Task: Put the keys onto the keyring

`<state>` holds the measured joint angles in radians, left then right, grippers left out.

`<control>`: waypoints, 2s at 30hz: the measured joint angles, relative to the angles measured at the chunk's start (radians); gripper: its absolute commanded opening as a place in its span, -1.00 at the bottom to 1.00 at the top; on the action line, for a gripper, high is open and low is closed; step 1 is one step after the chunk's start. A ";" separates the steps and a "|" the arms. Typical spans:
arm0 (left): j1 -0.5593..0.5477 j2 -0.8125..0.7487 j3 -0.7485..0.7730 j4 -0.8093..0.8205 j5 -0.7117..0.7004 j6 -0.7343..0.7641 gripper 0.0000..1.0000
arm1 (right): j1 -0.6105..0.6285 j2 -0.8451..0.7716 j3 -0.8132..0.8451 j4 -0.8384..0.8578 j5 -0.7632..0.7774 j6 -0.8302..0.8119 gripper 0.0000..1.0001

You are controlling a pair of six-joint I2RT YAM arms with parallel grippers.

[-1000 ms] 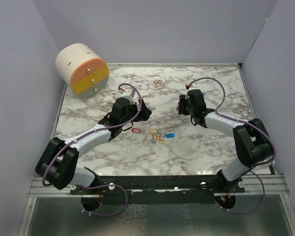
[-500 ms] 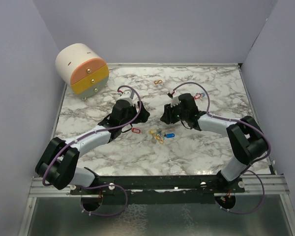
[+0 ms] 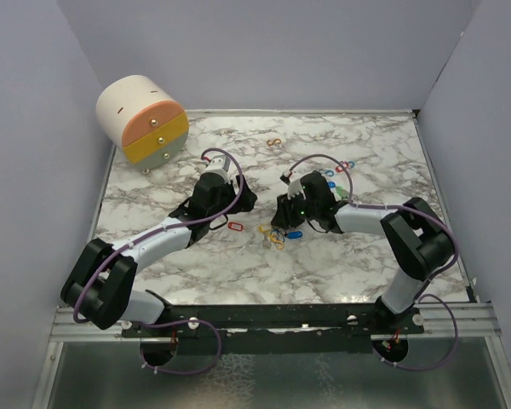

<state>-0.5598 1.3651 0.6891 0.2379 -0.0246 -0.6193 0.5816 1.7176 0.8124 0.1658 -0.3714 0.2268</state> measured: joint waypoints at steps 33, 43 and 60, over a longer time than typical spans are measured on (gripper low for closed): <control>0.024 0.000 -0.002 -0.008 -0.003 0.001 0.54 | 0.020 0.070 0.002 0.068 -0.019 -0.007 -0.99; 0.029 0.002 -0.002 -0.010 -0.012 0.003 0.55 | 0.020 -0.082 -0.058 0.087 0.057 -0.021 -0.99; 0.056 0.207 0.233 -0.057 -0.157 0.055 0.54 | 0.021 -0.359 -0.164 0.172 0.206 -0.060 -0.99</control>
<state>-0.5037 1.5719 0.9226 0.1806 -0.1814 -0.5644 0.6029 1.3586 0.6483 0.3382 -0.1650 0.1665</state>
